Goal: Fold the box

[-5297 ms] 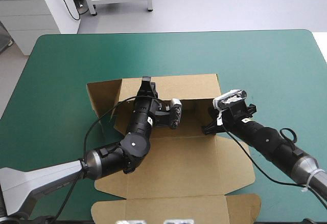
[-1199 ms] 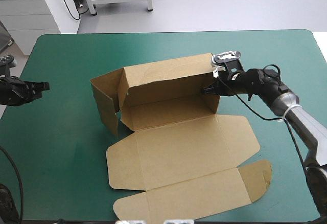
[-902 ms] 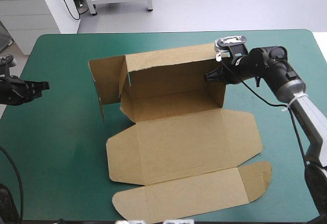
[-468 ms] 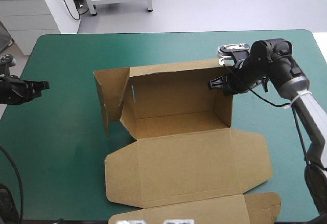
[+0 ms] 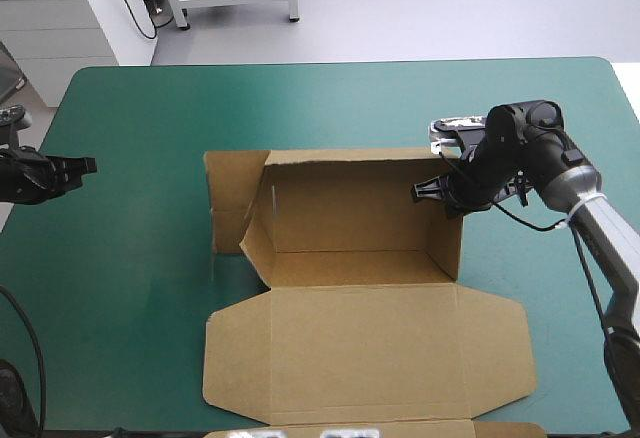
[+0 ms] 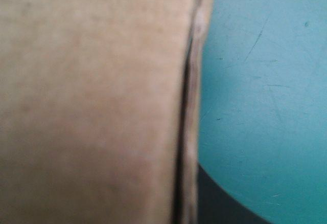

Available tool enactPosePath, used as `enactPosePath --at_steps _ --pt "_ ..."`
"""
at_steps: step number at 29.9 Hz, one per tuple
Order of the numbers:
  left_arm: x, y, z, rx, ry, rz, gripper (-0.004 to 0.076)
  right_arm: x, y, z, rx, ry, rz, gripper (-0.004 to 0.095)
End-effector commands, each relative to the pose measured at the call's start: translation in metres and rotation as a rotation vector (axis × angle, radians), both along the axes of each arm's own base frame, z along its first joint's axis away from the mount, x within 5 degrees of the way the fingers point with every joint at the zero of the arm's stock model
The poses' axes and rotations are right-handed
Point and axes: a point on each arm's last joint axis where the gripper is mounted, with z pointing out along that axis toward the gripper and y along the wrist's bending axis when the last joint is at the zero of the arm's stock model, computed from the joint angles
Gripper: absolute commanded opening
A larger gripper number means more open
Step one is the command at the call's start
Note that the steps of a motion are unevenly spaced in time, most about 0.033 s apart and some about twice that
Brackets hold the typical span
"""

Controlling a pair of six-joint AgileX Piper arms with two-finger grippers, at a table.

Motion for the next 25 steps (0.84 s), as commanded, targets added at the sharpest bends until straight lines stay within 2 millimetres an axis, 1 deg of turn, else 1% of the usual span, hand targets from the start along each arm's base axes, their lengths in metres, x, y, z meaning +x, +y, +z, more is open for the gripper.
enactPosePath --at_steps 1,5,11,15,19,22,25 --pt "-0.003 -0.003 0.019 0.009 -0.091 0.015 0.0001 0.004 -0.003 0.012 -0.018 -0.088 0.000 -0.0013" --pt "-0.003 -0.003 0.019 0.008 -0.089 0.014 0.0001 0.020 -0.002 0.002 -0.031 -0.137 -0.008 -0.0014" --pt "-0.004 -0.004 0.018 0.008 -0.081 0.009 0.0001 0.040 0.003 -0.017 -0.024 -0.164 -0.016 -0.0014" --pt "-0.004 -0.004 0.018 0.005 -0.078 0.010 0.0001 0.053 0.006 -0.017 -0.007 -0.222 -0.025 -0.0015" --pt "-0.005 -0.004 0.017 0.003 -0.070 0.003 -0.0006 0.059 0.008 -0.016 -0.002 -0.201 -0.037 0.0006" --pt "-0.005 -0.004 0.017 0.001 -0.067 0.001 -0.0008 0.059 0.008 -0.019 -0.006 -0.180 -0.036 0.0127" --pt "-0.005 -0.005 0.017 -0.001 -0.068 0.001 -0.0008 0.059 0.009 -0.018 -0.002 -0.179 -0.046 0.0347"
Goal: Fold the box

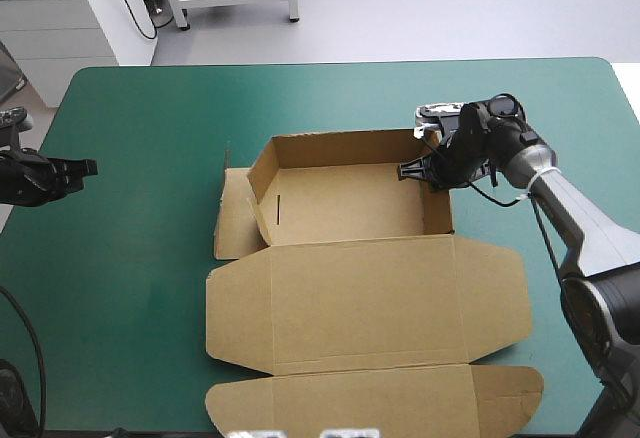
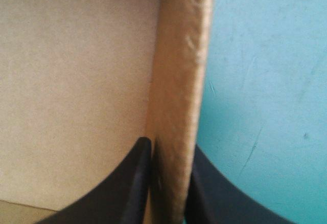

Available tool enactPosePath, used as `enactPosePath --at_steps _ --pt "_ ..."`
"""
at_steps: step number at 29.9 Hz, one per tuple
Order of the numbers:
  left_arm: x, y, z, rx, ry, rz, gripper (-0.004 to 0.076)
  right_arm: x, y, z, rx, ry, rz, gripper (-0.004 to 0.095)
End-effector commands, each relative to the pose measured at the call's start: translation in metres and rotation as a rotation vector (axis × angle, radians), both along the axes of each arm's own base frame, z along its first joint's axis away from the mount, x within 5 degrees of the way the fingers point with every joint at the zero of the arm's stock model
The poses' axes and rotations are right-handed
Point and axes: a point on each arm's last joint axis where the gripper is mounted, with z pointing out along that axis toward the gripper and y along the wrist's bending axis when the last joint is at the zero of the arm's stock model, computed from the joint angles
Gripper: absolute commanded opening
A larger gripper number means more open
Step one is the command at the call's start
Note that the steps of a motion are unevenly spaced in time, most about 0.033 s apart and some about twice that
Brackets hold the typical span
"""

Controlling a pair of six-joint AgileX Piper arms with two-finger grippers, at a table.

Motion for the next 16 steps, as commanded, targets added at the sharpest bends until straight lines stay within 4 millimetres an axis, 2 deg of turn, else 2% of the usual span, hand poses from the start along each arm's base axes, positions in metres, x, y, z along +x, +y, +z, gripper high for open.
enactPosePath --at_steps 1,4,6,9,11,16 --pt "-0.004 -0.004 0.018 0.002 -0.082 0.009 -0.0008 -0.003 -0.004 0.028 0.018 -0.079 -0.012 0.0412" --pt "-0.003 -0.005 0.019 -0.007 -0.087 0.009 -0.0008 -0.001 -0.006 0.041 0.034 -0.097 -0.039 0.0611" --pt "-0.003 -0.005 0.019 -0.009 -0.088 0.009 -0.0008 -0.002 -0.007 0.053 0.029 -0.097 -0.039 0.0666" --pt "-0.003 -0.005 0.019 -0.017 -0.092 0.009 -0.0008 -0.008 -0.008 0.067 0.013 -0.049 -0.033 0.0673" --pt "-0.003 -0.005 0.019 -0.016 -0.093 0.009 -0.0008 -0.011 -0.008 0.069 0.013 -0.024 -0.030 0.0673" --pt "-0.003 -0.005 0.019 -0.015 -0.096 0.006 -0.0008 -0.015 -0.001 0.052 0.079 0.059 -0.033 0.0673"
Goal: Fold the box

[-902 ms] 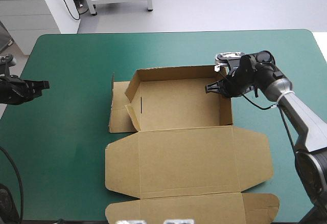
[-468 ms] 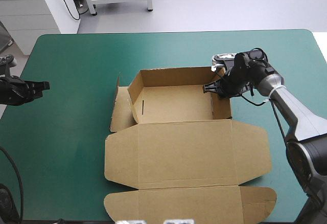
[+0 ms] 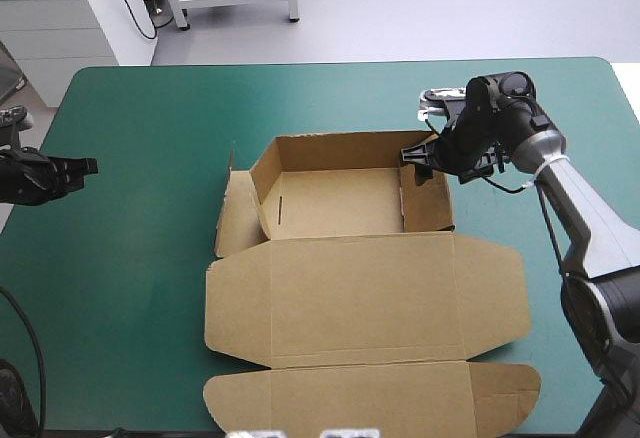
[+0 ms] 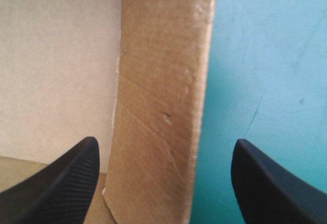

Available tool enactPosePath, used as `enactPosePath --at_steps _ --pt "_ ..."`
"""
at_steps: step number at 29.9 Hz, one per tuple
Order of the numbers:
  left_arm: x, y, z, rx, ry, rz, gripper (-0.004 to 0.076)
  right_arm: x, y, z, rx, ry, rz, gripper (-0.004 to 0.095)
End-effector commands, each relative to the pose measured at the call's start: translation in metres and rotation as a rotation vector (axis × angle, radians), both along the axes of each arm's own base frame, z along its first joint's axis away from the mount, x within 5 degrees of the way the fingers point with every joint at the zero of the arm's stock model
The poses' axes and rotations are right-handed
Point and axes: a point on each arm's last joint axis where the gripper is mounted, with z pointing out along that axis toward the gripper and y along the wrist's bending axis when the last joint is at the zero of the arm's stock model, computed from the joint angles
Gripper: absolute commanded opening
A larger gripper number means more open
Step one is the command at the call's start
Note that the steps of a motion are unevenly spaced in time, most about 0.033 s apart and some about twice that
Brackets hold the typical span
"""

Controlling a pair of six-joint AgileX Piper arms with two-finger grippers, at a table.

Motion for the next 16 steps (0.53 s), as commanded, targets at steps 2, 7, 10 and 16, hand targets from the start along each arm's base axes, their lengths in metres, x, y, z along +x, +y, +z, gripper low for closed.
enactPosePath --at_steps 2,7,10,16 --pt "-0.003 -0.005 0.019 -0.017 -0.093 0.008 -0.0008 -0.010 0.000 0.006 0.037 -0.006 -0.005 0.0670" --pt "-0.003 -0.006 0.019 -0.020 -0.094 0.008 -0.0008 -0.002 0.000 -0.011 0.018 0.012 -0.015 0.0669" --pt "-0.003 -0.006 0.019 -0.022 -0.091 0.006 -0.0008 0.001 0.001 -0.016 0.018 0.017 -0.016 0.0669" --pt "-0.003 -0.006 0.019 -0.028 -0.093 0.005 -0.0008 0.006 0.002 -0.030 0.008 0.062 -0.015 0.0669"
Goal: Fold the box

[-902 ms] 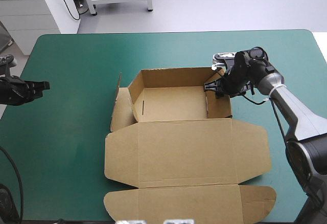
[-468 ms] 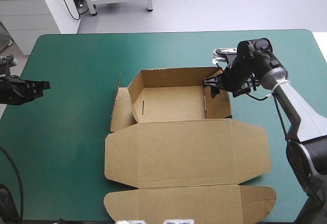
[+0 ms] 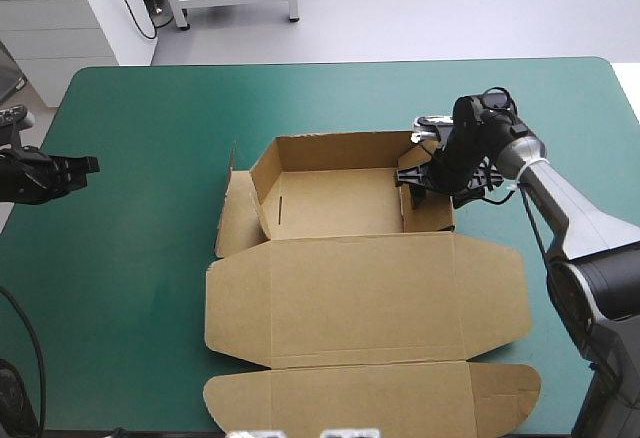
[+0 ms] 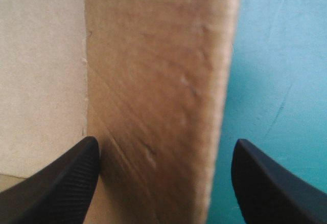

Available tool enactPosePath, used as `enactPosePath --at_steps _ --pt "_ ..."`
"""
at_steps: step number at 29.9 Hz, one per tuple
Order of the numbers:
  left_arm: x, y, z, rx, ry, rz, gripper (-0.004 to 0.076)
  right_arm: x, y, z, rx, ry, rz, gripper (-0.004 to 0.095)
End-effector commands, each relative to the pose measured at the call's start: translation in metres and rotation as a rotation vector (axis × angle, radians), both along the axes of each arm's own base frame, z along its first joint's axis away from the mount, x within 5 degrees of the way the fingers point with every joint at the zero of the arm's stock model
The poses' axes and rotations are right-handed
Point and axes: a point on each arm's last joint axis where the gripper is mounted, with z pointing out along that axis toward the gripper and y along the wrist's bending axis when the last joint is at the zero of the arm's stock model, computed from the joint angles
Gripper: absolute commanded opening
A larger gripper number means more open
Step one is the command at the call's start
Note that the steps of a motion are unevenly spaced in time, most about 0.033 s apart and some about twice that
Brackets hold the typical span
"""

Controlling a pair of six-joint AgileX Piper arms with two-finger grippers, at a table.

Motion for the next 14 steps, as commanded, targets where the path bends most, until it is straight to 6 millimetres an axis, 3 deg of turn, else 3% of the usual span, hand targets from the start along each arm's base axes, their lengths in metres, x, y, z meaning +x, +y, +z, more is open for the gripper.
enactPosePath --at_steps 1,3,5,7,11,14 --pt "-0.0035 -0.0046 0.0185 -0.008 -0.085 0.010 -0.0008 -0.0024 -0.0010 0.0185 0.019 -0.046 -0.002 0.0669" --pt "-0.0035 -0.0048 0.0186 -0.010 -0.086 0.010 -0.0008 -0.0028 -0.0006 0.0176 0.022 -0.036 -0.002 0.0658" --pt "-0.0035 -0.0048 0.0186 -0.010 -0.086 0.010 -0.0008 -0.0040 -0.0009 0.0173 0.018 -0.022 0.000 0.0567" --pt "-0.0035 -0.0048 0.0186 -0.010 -0.086 0.010 -0.0008 -0.0050 -0.0022 0.0175 0.010 -0.010 0.005 0.0416" --pt "-0.0035 -0.0048 0.0186 -0.010 -0.086 0.010 -0.0008 -0.0051 -0.0029 0.0190 -0.002 -0.012 0.027 -0.0011" --pt "-0.0035 -0.0048 0.0186 -0.010 -0.086 0.010 -0.0008 -0.0033 -0.0023 0.0263 0.005 -0.037 0.030 -0.0019"
